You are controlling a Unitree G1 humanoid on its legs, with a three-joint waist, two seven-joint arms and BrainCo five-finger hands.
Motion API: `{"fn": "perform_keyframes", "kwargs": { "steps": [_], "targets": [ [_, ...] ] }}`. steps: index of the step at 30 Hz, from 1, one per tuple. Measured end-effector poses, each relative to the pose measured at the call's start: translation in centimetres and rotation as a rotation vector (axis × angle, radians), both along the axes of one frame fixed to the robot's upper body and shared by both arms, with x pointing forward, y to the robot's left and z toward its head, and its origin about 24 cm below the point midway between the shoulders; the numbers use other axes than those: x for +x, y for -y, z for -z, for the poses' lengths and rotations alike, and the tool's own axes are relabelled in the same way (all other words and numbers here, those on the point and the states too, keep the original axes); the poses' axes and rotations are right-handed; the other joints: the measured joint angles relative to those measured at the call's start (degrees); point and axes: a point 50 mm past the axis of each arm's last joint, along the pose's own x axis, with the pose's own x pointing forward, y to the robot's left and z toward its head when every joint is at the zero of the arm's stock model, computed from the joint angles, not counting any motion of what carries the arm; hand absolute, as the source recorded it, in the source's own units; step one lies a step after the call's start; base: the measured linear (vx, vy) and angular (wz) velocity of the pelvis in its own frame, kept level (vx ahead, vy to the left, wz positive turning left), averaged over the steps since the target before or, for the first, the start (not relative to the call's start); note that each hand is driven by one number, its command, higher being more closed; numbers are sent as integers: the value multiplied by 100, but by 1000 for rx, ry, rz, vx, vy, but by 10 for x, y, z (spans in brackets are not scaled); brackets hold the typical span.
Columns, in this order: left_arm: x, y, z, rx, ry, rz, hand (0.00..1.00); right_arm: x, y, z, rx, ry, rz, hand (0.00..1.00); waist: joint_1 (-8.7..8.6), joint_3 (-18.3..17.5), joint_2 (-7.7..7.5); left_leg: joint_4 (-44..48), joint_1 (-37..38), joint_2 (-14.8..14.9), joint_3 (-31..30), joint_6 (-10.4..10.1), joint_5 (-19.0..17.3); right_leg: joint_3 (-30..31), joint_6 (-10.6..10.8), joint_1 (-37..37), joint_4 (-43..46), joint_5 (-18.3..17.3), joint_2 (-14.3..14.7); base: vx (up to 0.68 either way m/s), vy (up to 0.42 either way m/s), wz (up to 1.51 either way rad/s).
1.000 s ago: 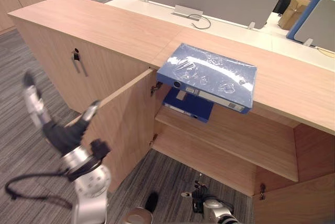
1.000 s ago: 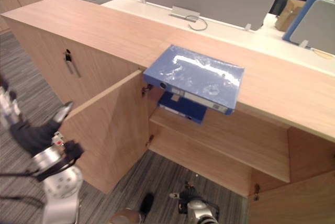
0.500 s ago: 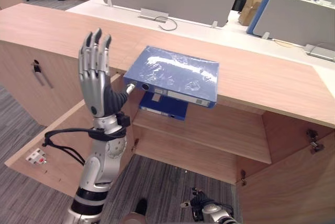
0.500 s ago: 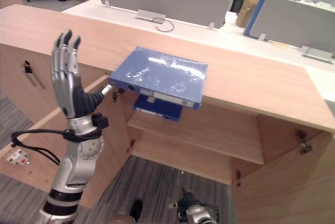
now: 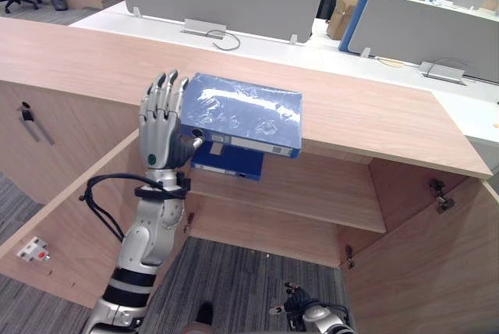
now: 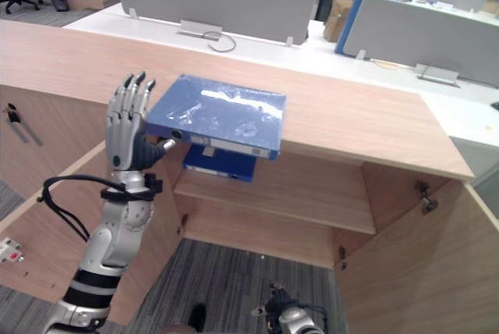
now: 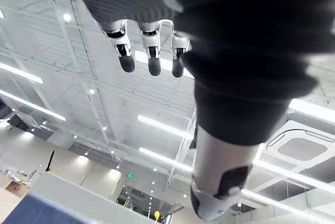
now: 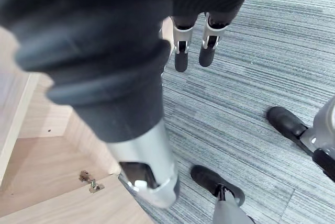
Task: Walk over to the cabinet, pick up the folder, carry it to the office cabinet, place the folder inside the office cabinet, then close the office cabinet door
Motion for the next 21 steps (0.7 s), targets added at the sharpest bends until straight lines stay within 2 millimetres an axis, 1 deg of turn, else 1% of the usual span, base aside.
{"fn": "perform_keyframes", "kwargs": {
  "steps": [7, 12, 17, 21],
  "targets": [
    [9, -11, 21, 13, -124, -47, 0, 4, 8, -1, -21, 10, -19, 0, -110, 2, 2, -2, 8, 3, 19, 0, -17, 15, 4, -4, -2, -5, -10, 0, 1, -1],
    [10, -12, 26, 15, -150, -50, 0, 4, 8, -1, -23, 10, -27, 0, -145, 3, 3, -2, 9, -3, 72, -21, -72, 59, 9, -22, -14, -7, -34, 18, 14, -5],
    [12, -14, 34, 18, -204, -53, 0, 7, 7, -3, -19, 26, -48, 0, -277, 6, 8, -1, 10, -3, 152, -13, -108, 131, 16, -39, -53, -7, -35, 26, 5, -7],
    [12, -12, 35, 22, -214, -42, 0, 9, 7, -4, -17, 34, -47, 0, -317, 6, 12, 1, 14, -12, 193, -12, -130, 167, 19, -49, -72, -8, -37, 39, 6, -7]
  ]
}}
